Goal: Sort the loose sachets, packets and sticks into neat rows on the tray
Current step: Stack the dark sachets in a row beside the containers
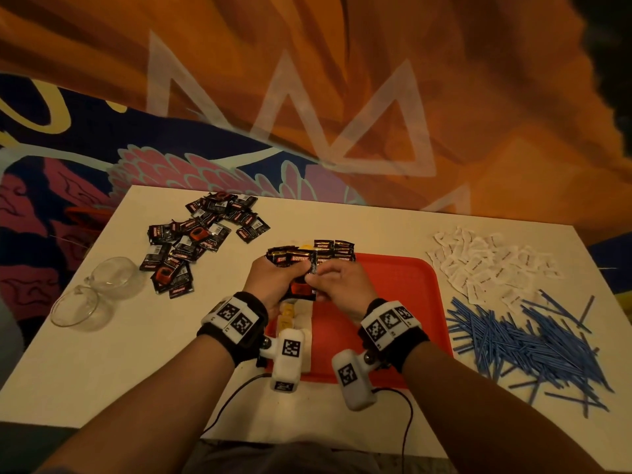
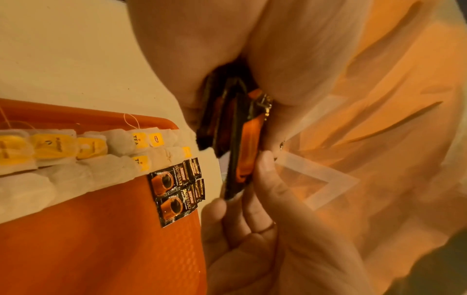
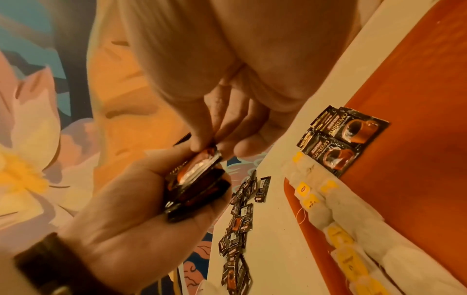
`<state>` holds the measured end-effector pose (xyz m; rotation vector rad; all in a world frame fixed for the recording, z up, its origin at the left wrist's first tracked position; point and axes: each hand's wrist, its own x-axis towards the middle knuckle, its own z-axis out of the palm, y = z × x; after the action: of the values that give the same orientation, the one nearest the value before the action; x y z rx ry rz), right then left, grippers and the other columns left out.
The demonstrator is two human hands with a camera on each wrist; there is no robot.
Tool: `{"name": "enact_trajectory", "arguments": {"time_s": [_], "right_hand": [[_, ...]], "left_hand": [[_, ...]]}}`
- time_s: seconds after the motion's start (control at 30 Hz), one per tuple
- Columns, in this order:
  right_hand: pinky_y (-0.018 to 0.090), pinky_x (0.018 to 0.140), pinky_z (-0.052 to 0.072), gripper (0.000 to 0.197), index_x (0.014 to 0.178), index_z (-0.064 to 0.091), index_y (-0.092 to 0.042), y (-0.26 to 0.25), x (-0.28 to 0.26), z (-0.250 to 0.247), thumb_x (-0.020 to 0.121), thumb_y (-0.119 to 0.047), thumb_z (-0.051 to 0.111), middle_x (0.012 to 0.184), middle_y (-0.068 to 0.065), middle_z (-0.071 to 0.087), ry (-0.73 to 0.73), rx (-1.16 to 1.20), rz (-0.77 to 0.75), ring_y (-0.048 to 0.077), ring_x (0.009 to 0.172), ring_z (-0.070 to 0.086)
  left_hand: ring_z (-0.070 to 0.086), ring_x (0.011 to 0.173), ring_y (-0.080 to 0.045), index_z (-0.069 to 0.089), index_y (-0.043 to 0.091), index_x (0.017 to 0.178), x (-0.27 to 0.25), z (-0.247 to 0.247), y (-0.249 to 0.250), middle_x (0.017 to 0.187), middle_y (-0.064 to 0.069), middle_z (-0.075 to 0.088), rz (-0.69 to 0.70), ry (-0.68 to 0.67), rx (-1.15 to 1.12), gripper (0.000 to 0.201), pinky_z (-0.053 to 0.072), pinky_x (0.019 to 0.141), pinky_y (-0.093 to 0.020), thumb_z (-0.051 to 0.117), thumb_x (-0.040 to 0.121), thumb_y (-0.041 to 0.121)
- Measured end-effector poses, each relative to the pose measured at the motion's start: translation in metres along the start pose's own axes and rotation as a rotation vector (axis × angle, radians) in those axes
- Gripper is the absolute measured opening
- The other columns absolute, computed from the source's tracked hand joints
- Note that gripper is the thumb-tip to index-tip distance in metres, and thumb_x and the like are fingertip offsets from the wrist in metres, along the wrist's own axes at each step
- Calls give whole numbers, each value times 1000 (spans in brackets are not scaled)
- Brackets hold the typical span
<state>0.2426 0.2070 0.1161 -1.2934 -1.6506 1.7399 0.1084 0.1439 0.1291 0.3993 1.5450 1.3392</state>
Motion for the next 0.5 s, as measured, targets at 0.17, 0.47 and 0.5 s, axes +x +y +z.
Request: {"name": "enact_trajectory", "arguments": {"time_s": [0.17,0.47,0.5], "right_hand": [[26,63,43,22,78,59,-22,11,11,-5,84,-6,73,45,-16,51,2,-103,-46,-2,45,46],[33,77,55,24,80,65,-27,27,24,-9,83,-5,74,85,4,71,-1,-145,-41,17,81,67],[32,79,55,23,80,65,-27,32,25,-11,83,-6,74,88,4,71,8,-145,-33,18,84,67]], "left_hand": [[73,86,-28,72,6,99,10,3,0,92,-13,75,20,56,-54,13,59,81,-43,74,86,9],[72,89,-30,72,9,97,27,-4,-11,93,-14,75,-130,44,-90,10,57,79,-42,73,87,10],[72,90,-31,72,9,98,29,-5,-12,95,-15,75,-131,51,-89,11,57,82,-44,73,87,10]]}}
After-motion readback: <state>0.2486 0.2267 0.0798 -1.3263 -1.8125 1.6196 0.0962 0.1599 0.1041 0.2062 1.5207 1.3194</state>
